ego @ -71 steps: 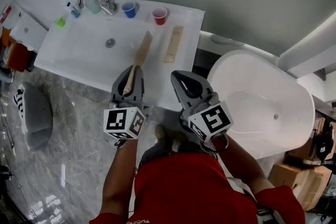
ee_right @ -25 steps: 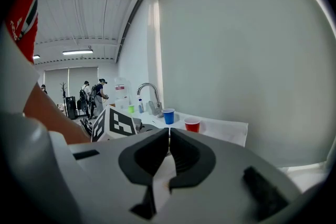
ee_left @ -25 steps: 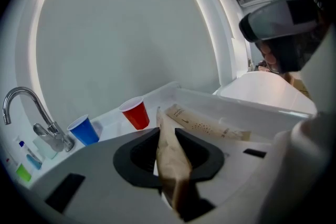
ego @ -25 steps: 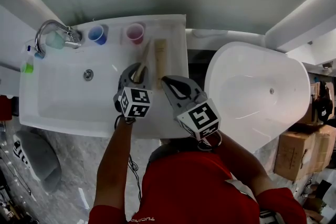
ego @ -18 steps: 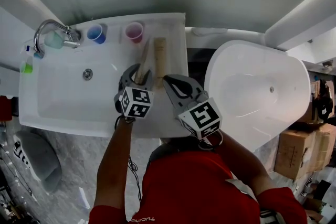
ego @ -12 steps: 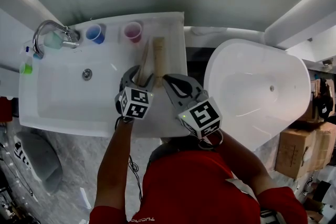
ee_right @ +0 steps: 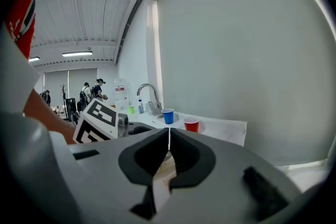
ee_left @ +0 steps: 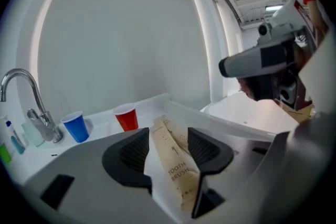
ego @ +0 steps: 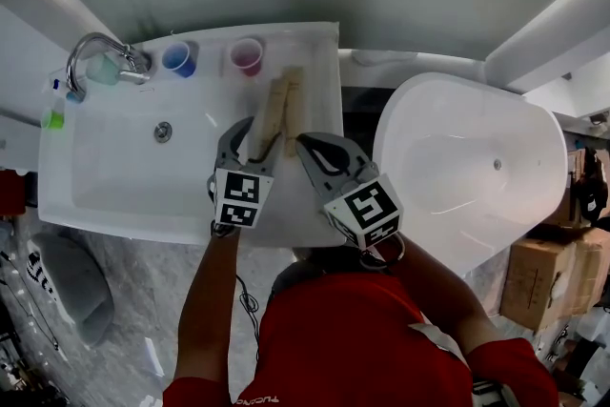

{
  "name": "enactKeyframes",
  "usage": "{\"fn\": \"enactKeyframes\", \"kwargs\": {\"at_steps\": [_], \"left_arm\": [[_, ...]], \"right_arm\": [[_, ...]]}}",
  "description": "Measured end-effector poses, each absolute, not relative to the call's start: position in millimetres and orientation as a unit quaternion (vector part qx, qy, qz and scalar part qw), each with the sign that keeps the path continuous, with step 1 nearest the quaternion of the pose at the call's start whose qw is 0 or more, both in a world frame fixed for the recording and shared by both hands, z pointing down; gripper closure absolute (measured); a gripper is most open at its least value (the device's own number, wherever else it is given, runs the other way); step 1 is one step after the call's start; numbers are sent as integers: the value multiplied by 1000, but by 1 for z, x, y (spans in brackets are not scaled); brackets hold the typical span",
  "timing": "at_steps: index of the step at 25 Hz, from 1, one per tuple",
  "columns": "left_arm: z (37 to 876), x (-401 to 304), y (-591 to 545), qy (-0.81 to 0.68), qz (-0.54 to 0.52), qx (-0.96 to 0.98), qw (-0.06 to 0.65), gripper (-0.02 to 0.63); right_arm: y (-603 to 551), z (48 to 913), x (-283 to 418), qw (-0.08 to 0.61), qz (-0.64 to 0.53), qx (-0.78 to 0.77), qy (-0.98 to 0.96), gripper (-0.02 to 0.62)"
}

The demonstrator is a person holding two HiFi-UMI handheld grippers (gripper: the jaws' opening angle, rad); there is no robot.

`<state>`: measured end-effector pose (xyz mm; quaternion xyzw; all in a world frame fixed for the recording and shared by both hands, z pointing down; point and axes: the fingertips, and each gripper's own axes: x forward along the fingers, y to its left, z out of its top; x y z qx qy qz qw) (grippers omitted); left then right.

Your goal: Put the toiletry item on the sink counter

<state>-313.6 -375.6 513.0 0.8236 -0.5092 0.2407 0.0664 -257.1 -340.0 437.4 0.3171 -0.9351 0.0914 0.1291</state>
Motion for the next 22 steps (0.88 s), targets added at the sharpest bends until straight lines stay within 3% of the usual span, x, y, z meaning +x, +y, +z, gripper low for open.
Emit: {"fn": "enactKeyframes", "kwargs": {"at_steps": [5,8,16,22], "left_arm": [[455,-316,-366,-549,157,820,44,512],[425,-317,-357,-560,107,820,45,563],[367,-314,-321,-568,-23,819,78,589],[349,-306,-293,-577,-58,812,67,589]], "right_arm": [[-339,434,-258,117,94,314,-938,566],[-336,430,-259,108,98,309,-940,566],[-322,398,-260,44,108,286,-951,565],[-307,375,-254,12,96,275,-956,566]]}}
